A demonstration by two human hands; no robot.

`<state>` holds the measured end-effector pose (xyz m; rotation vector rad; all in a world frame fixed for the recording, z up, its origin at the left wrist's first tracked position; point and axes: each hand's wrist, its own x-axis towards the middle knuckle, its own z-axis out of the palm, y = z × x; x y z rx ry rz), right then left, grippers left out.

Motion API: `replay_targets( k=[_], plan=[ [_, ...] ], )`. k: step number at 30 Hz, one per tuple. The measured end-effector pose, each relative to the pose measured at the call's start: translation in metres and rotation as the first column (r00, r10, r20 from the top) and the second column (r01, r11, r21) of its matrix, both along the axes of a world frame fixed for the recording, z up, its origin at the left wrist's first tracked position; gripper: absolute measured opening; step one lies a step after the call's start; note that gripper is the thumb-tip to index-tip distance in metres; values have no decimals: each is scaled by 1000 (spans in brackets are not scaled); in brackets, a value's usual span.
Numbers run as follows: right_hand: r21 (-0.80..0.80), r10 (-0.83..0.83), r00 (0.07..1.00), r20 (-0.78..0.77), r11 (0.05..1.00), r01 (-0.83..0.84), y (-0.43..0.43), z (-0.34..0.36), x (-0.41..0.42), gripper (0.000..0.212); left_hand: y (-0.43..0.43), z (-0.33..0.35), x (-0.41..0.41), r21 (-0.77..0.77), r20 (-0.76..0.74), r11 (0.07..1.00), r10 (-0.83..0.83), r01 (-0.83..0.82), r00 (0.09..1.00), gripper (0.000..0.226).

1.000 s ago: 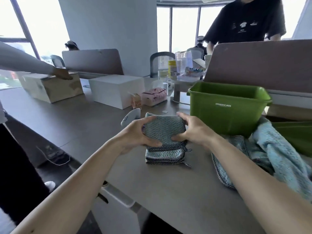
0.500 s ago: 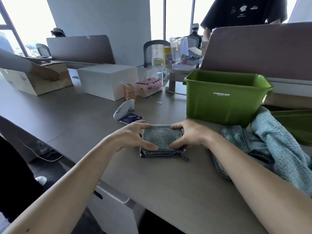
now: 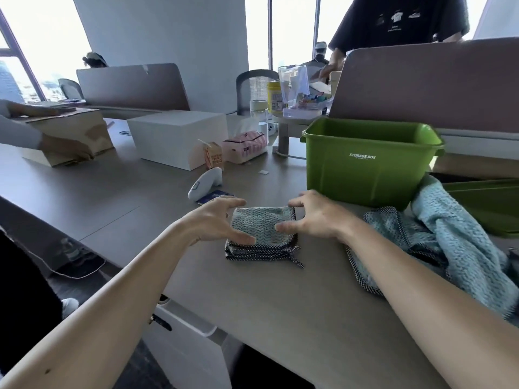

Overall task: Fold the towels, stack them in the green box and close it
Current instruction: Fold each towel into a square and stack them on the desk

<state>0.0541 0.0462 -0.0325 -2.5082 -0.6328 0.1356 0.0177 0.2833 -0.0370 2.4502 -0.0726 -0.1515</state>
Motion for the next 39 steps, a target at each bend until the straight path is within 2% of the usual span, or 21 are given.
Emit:
replay_targets(
  k=[4, 7, 11, 16, 20, 23, 26, 29, 31, 35, 37, 39],
  plan=[
    [97, -88, 996, -5, 991, 88, -23, 13, -9, 56, -30, 12, 1, -30, 135, 999, -25, 30, 991, 96],
    [148, -183, 983, 27, 973, 177, -57, 24, -15, 29, -65, 18, 10, -62, 241, 997, -31, 48, 970, 77],
    [246, -342, 936, 78, 917, 315, -114, 42, -21, 8, -122, 20, 28, -143, 263, 978, -109, 151, 959, 52],
    [331, -507, 857, 90, 827, 455, -188, 53, -28, 8, -196, 18, 49, -163, 254, 938, -260, 307, 931, 39],
    [280, -593, 805, 17, 775, 566, -230, 44, -24, 13, -243, 21, 64, -177, 159, 917, -333, 359, 929, 43],
    [195, -590, 807, -35, 788, 585, -243, 33, -17, 19, -271, 21, 76, -121, 82, 927, -346, 354, 935, 37],
    [117, -528, 843, -103, 835, 537, -245, 27, -11, 18, -290, 18, 86, -149, 24, 920, -363, 362, 932, 45],
    [96, -479, 871, -110, 867, 489, -250, 26, -5, 10, -303, 16, 93, -209, 8, 916, -347, 341, 938, 48],
    [111, -406, 902, -145, 900, 423, -253, 28, -4, 13, -310, 14, 96, -244, 1, 914, -335, 326, 942, 44],
    [105, -320, 929, -188, 933, 343, -257, 36, -8, 11, -312, 11, 98, -364, 31, 871, -343, 330, 939, 13],
    [175, -362, 922, -139, 907, 383, -262, 40, -9, 6, -309, 15, 99, -454, 41, 829, -345, 326, 938, 8],
    [322, -466, 877, -116, 817, 478, -269, 41, -8, 10, -306, 19, 100, -557, 27, 757, -395, 342, 918, 14]
  ],
)
